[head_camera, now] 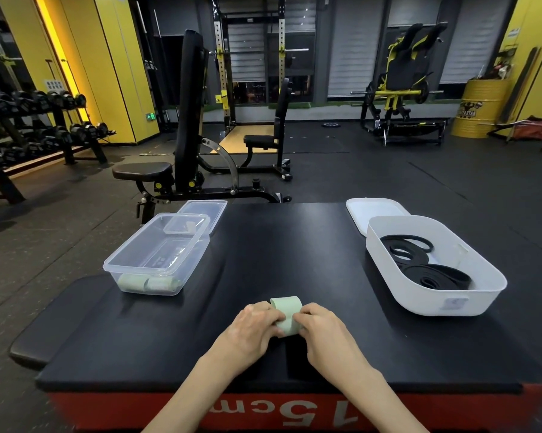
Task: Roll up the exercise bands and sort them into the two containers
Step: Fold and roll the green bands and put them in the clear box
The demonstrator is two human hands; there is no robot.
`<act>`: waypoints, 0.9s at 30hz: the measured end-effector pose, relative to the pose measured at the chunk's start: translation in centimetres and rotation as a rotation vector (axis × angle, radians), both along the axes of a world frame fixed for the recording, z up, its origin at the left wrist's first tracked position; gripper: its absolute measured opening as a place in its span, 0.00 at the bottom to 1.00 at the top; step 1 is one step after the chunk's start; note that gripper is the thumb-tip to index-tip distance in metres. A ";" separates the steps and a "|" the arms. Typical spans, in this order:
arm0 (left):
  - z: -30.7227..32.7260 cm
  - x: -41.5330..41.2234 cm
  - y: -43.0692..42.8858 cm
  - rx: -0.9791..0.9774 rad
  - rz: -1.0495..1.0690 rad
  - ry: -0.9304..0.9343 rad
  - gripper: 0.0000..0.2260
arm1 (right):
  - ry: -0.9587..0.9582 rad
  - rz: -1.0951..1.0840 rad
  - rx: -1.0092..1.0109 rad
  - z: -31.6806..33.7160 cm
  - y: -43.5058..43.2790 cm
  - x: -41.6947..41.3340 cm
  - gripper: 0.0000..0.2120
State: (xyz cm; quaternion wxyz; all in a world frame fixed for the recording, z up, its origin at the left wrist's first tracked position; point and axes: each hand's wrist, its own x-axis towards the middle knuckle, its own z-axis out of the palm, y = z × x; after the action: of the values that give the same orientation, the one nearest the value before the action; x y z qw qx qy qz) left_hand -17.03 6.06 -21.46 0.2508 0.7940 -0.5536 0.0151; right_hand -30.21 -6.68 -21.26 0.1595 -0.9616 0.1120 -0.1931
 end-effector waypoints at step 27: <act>0.9 0.5 -0.1 -0.125 -0.046 0.105 0.08 | -0.066 0.013 -0.022 0.6 -0.3 1.0 0.10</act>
State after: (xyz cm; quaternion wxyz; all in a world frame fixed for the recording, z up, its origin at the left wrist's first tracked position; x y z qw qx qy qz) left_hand -16.54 5.92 -20.57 0.3288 0.7634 -0.5559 0.0022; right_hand -29.23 -6.97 -20.71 0.1536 -0.9571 0.0984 -0.2250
